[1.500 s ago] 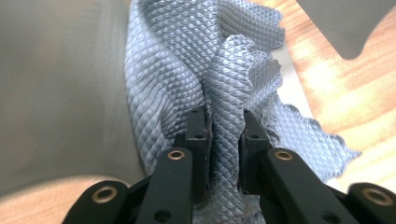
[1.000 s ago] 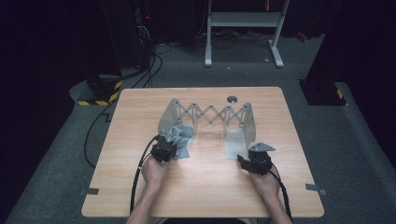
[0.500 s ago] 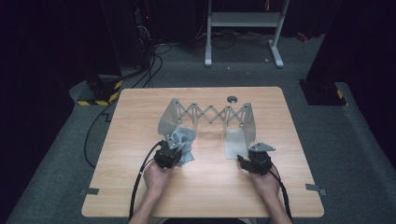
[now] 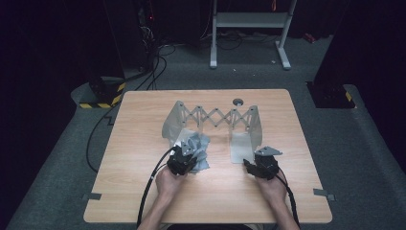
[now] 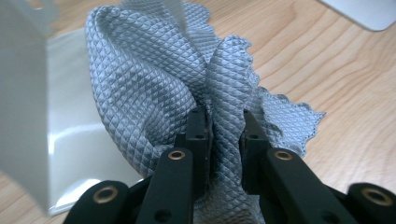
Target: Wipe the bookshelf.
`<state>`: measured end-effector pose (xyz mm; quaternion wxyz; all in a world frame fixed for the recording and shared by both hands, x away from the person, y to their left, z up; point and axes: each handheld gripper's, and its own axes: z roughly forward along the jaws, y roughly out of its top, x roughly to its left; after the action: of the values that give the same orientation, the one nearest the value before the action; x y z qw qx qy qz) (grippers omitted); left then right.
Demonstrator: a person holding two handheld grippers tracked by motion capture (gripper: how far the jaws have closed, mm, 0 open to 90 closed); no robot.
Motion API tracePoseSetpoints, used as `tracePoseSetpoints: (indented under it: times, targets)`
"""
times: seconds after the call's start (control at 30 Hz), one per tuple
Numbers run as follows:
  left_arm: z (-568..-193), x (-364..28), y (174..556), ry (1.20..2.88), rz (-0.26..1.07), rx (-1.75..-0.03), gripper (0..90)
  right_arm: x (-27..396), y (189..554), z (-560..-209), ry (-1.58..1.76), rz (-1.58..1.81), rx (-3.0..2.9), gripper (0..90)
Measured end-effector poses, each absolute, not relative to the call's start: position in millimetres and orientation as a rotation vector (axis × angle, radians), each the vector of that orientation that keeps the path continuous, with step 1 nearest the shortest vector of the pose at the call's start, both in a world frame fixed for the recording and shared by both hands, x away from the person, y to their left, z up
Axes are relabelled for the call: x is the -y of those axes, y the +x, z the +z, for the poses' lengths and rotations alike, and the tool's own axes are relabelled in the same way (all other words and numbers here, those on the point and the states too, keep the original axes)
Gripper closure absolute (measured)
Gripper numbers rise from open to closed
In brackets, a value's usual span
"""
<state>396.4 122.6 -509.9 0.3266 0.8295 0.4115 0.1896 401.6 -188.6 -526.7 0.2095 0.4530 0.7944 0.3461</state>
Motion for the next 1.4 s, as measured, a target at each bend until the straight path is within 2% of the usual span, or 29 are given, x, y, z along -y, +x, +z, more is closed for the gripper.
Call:
tracePoseSetpoints:
  times: [0.37, 0.63, 1.4]
  targets:
    - [-505, -106, 402, 2.152, 0.434, -1.029, 78.6, 189, 402, -527, 1.259, 0.962, -2.21, 45.2]
    - [-484, -92, 417, 2.104, 0.423, -1.009, 78.8, 189, 402, -527, 1.258, 0.963, -2.212, 45.2]
    - [-428, -89, 430, 1.994, 0.522, -0.992, 78.7, 189, 402, -527, 1.256, 0.962, -2.213, 45.0]
